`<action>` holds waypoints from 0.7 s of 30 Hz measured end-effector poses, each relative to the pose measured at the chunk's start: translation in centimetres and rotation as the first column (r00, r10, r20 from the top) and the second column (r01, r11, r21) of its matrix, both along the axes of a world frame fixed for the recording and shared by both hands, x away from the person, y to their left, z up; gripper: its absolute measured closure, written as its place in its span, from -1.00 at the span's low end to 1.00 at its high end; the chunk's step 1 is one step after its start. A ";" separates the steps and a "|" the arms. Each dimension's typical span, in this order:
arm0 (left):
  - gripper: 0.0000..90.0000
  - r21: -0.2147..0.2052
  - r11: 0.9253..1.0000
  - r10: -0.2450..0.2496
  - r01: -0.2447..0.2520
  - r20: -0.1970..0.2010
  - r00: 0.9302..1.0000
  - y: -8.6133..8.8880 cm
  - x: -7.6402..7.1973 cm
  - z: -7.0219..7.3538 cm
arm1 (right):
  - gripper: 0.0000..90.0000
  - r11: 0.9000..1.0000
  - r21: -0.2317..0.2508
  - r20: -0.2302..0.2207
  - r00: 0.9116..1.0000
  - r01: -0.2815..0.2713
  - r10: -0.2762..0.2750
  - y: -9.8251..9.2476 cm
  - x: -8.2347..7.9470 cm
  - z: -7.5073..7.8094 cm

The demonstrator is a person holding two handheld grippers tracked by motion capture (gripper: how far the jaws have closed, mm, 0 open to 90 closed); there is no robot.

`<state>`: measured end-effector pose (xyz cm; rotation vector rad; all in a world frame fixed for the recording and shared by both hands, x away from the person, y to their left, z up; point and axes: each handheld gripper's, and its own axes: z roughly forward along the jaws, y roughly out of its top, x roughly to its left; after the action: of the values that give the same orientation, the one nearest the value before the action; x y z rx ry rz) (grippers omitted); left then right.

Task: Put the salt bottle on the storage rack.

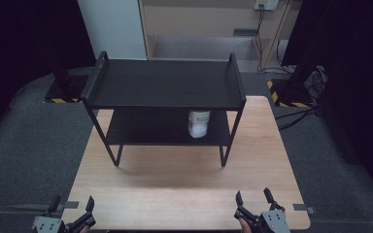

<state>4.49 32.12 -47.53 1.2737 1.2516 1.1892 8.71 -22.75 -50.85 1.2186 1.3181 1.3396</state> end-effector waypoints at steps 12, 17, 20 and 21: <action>-0.95 0.002 1.000 -0.001 0.001 0.010 1.000 0.4 0.4 0.1 | -0.85 0.999 0.023 -0.006 1.000 0.024 -0.024 -2.3 0.1 -0.3; -0.95 0.008 1.000 -0.004 0.004 0.006 1.000 0.6 0.8 0.1 | -0.85 1.000 0.022 -0.012 1.000 0.022 -0.022 -3.1 0.1 -0.3; -0.95 0.016 1.000 -0.006 0.006 0.007 1.000 0.7 1.1 0.1 | -0.85 0.999 0.028 -0.017 1.000 0.025 -0.025 -3.6 0.2 -0.4; -0.95 0.019 1.000 -0.006 0.006 0.009 1.000 0.8 1.2 0.1 | -0.85 0.999 0.030 -0.018 1.000 0.026 -0.026 -3.7 0.2 -0.5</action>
<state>5.69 32.88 -47.42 1.2832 1.2322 1.2039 8.91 -26.50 -51.32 1.2661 1.2941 1.3375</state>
